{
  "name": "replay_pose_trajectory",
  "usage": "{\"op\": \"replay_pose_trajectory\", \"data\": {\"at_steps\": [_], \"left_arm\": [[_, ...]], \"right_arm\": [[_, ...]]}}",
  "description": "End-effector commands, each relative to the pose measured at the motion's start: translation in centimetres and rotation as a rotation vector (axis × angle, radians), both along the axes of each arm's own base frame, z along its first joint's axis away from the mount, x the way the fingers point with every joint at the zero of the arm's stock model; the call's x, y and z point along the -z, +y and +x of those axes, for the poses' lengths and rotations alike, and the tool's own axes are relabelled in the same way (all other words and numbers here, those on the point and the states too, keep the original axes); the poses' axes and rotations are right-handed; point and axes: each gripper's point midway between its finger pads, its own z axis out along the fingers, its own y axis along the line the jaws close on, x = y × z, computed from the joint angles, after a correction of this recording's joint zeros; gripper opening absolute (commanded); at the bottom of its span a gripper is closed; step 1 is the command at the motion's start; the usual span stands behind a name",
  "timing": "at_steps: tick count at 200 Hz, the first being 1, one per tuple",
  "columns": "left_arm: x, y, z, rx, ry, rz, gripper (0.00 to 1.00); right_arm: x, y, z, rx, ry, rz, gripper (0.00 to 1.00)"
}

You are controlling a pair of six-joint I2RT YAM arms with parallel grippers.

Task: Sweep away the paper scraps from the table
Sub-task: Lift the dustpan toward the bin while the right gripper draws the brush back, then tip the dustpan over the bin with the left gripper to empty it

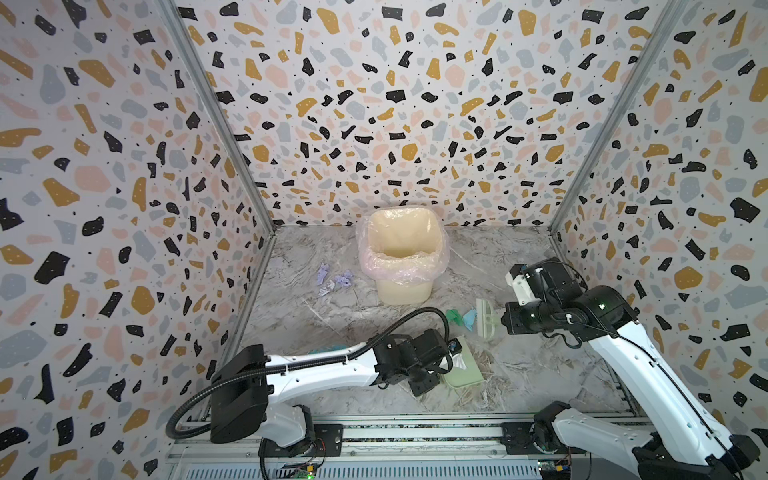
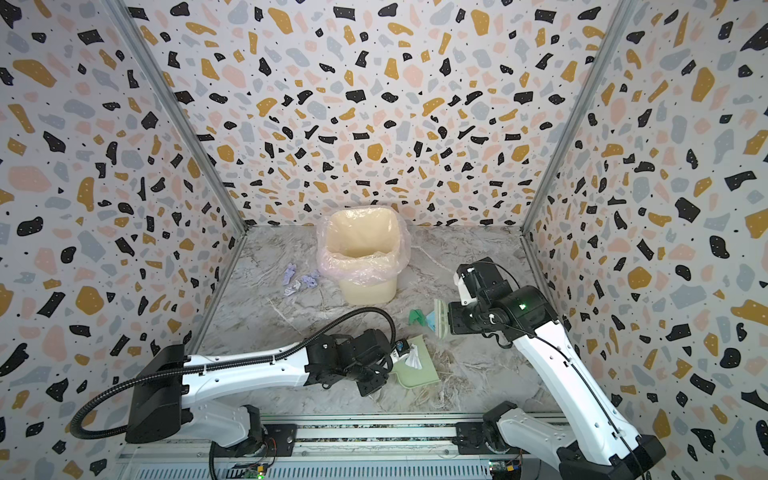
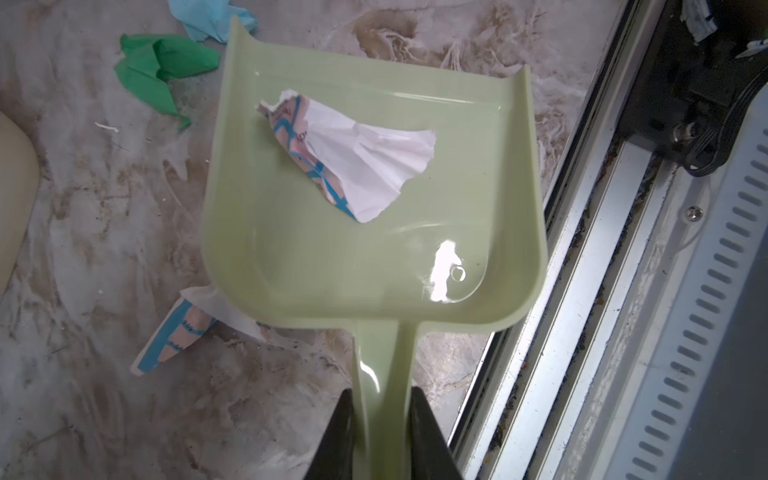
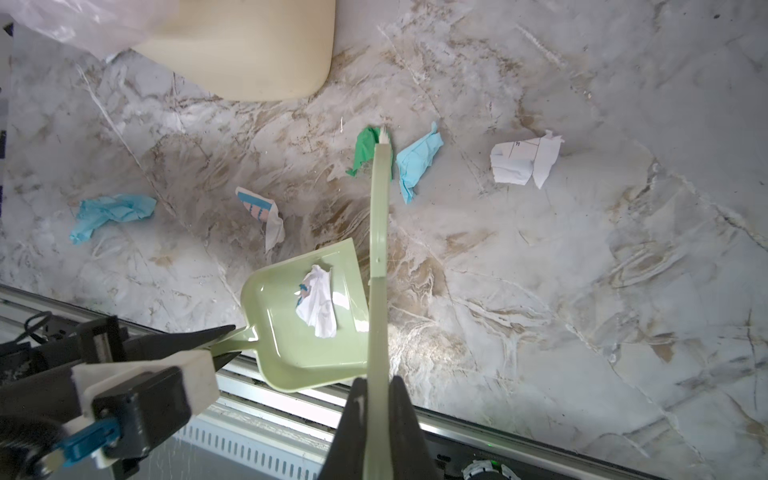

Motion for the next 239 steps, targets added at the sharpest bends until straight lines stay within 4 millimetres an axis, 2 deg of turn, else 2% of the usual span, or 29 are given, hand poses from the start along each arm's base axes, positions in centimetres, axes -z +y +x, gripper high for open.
{"op": "replay_pose_trajectory", "data": {"at_steps": [1, 75, 130, 160, 189, 216, 239], "left_arm": [[-3.7, 0.0, 1.3, -0.059, -0.055, -0.052, 0.0], [-13.2, 1.3, 3.1, -0.159, -0.172, -0.12, 0.0], [-18.2, 3.2, 5.5, -0.277, -0.266, -0.125, 0.0], [-20.6, 5.0, 8.0, -0.371, -0.321, -0.109, 0.0], [-22.9, 7.5, 11.0, -0.485, -0.373, -0.109, 0.0], [-24.3, 10.7, 13.9, -0.59, -0.408, -0.095, 0.0], [-25.0, 12.6, 15.9, -0.647, -0.44, -0.072, 0.0]], "right_arm": [[-1.8, -0.2, 0.7, -0.003, -0.075, 0.063, 0.0], [-1.7, -0.7, 1.9, -0.004, -0.093, 0.131, 0.0], [-2.1, -0.7, 2.2, -0.015, -0.106, 0.156, 0.0], [-2.3, -0.8, 2.2, -0.02, -0.11, 0.161, 0.0], [-2.2, -0.8, 2.4, -0.028, -0.111, 0.168, 0.0], [-2.3, -0.9, 2.5, -0.036, -0.115, 0.171, 0.0], [-2.1, -0.9, 2.6, -0.045, -0.113, 0.179, 0.0]]}}
